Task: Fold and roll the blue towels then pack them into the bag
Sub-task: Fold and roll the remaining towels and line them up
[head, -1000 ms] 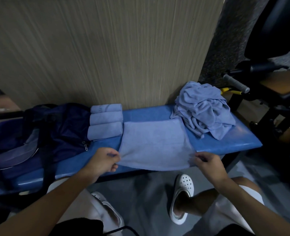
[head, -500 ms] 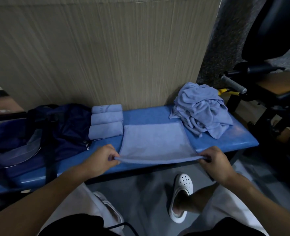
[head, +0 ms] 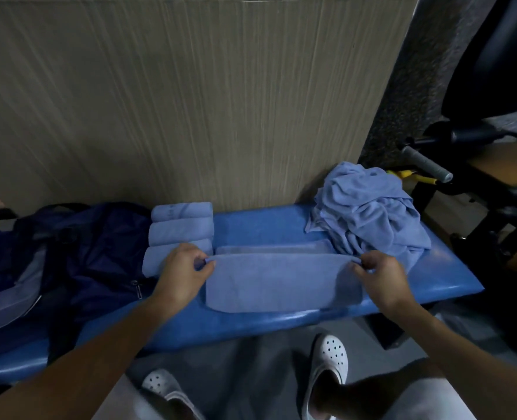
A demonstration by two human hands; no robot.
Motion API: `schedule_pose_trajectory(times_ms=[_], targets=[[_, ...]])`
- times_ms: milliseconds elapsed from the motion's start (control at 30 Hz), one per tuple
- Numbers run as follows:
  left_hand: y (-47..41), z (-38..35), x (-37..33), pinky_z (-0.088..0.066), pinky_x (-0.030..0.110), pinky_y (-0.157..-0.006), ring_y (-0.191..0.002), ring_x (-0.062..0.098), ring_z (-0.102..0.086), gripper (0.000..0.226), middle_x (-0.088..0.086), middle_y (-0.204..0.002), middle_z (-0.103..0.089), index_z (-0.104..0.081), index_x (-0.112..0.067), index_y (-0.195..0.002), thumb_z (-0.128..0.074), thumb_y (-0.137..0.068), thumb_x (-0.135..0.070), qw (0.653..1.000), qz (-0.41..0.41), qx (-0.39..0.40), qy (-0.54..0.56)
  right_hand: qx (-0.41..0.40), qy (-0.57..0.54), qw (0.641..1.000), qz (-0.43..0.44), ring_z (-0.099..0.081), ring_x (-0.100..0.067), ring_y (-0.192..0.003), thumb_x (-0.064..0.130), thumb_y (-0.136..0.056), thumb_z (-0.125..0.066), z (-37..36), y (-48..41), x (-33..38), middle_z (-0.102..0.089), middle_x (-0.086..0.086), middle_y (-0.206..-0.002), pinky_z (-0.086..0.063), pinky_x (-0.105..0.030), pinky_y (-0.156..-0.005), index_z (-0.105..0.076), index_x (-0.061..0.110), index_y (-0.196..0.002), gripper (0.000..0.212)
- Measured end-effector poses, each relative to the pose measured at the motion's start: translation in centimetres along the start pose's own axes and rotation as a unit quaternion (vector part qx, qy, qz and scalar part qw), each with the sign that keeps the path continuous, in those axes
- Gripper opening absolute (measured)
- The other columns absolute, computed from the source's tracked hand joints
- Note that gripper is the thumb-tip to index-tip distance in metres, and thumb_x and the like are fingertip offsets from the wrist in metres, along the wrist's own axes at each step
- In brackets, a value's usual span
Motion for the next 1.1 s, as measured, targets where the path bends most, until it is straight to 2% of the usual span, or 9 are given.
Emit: schedule_pose_trajectory(times_ms=[100,167,267,400,633,800,900,1000,1100], targets=[[-2.0,-1.1,0.8,-0.051,0.043,-0.071,-0.082,0.026,-0.056,0.024,0.003,-0.094,-0.056,-0.063,-0.012,-0.062,-0.080,-0.077,-0.019,0.996,-0.023,-0.034,-0.073,-0.013,0.064,0.998,0.013,-0.042,-0.020,-0.054,0.020,-0.084,-0.071,-1.3,-2.5,-0.4,-0.034,0.004,-0.045,-0.031,-0.034,-0.054,-0.033,0.020,-0.048,0.053],[-3.1,-1.8,1.0,-0.049,0.044,-0.075,-0.092,0.030,-0.055,0.021,0.007,-0.106,-0.057,-0.066,-0.016,-0.062,-0.080,-0.076,-0.023,0.989,-0.039,-0.043,-0.137,-0.025,0.121,0.992,0.025,-0.046,-0.025,-0.061,0.022,-0.083,-0.070,-2.1,-3.7,-0.4,-0.037,0.004,-0.051,-0.028,-0.034,-0.058,-0.030,0.021,-0.048,0.053],[-4.3,-2.7,1.2,-0.038,0.044,-0.085,-0.105,0.030,-0.048,0.015,0.010,-0.118,-0.056,-0.070,-0.020,-0.064,-0.083,-0.070,-0.025,0.979,-0.039,-0.041,-0.196,-0.047,0.192,0.980,0.034,-0.049,-0.033,-0.084,0.025,-0.082,-0.070,-3.2,-4.7,-0.3,-0.055,-0.003,-0.075,-0.029,-0.036,-0.070,-0.042,0.027,-0.056,0.038],[-5.0,-3.5,1.6,-0.025,0.041,-0.089,-0.113,0.027,-0.039,0.018,0.010,-0.124,-0.055,-0.069,-0.025,-0.063,-0.086,-0.065,-0.028,0.969,-0.041,-0.025,-0.243,-0.062,0.290,0.952,0.079,-0.046,-0.031,-0.083,0.023,-0.076,-0.075,-4.7,-5.6,-0.3,-0.058,-0.003,-0.076,-0.025,-0.038,-0.070,-0.060,0.016,-0.060,0.022],[-5.4,-4.1,2.2,-0.034,0.049,-0.089,-0.115,0.033,-0.043,0.019,0.013,-0.127,-0.054,-0.069,-0.022,-0.062,-0.087,-0.064,-0.029,0.962,-0.022,0.005,-0.273,-0.099,0.367,0.916,0.131,-0.045,-0.030,-0.080,0.022,-0.078,-0.067,-6.3,-6.9,-0.4,-0.052,-0.004,-0.069,-0.022,-0.038,-0.069,-0.066,0.010,-0.062,0.020],[-5.9,-4.5,2.2,-0.035,0.052,-0.092,-0.117,0.035,-0.046,0.017,0.012,-0.128,-0.054,-0.070,-0.021,-0.064,-0.084,-0.068,-0.031,0.958,0.002,0.033,-0.286,-0.097,0.410,0.893,0.160,-0.044,-0.032,-0.081,0.012,-0.072,-0.077,-6.6,-7.8,-0.1,-0.051,-0.009,-0.069,-0.025,-0.040,-0.067,-0.064,0.006,-0.064,0.017],[-6.0,-4.5,1.8,-0.036,0.053,-0.093,-0.116,0.038,-0.047,0.025,0.017,-0.128,-0.054,-0.073,-0.015,-0.089,-0.079,-0.072,-0.032,0.951,0.015,0.027,-0.306,-0.111,0.416,0.891,0.145,-0.042,-0.033,-0.082,0.010,-0.072,-0.075,-6.5,-7.6,0.0,-0.051,-0.013,-0.076,-0.025,-0.042,-0.068,-0.061,0.004,-0.072,0.016],[-5.0,-5.4,0.4,-0.037,0.049,-0.100,-0.122,0.036,-0.052,0.041,0.017,-0.131,-0.058,-0.065,-0.008,-0.118,-0.051,-0.085,-0.027,0.949,-0.113,0.019,-0.293,-0.123,0.386,0.897,0.175,-0.046,-0.033,-0.084,0.018,-0.079,-0.059,-6.6,-6.5,-0.1,-0.053,-0.014,-0.086,-0.028,-0.043,-0.070,-0.059,0.005,-0.086,0.015],[-3.1,-7.4,-1.9,-0.035,0.042,-0.113,-0.133,0.027,-0.048,0.053,0.010,-0.140,-0.055,-0.063,-0.008,-0.126,-0.031,-0.087,-0.026,0.919,-0.255,0.120,-0.277,-0.022,0.331,0.913,0.238,-0.059,-0.032,-0.102,0.033,-0.087,-0.041,-8.1,-4.5,-1.1,-0.063,-0.010,-0.107,-0.037,-0.043,-0.083,-0.066,0.007,-0.103,0.040]])
Point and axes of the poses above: each hand's wrist, its own y-axis away from the middle knuckle, its own z-axis out of the back of the hand, x = y × z, the point moved 1 cm from there along -y, towards the middle knuckle
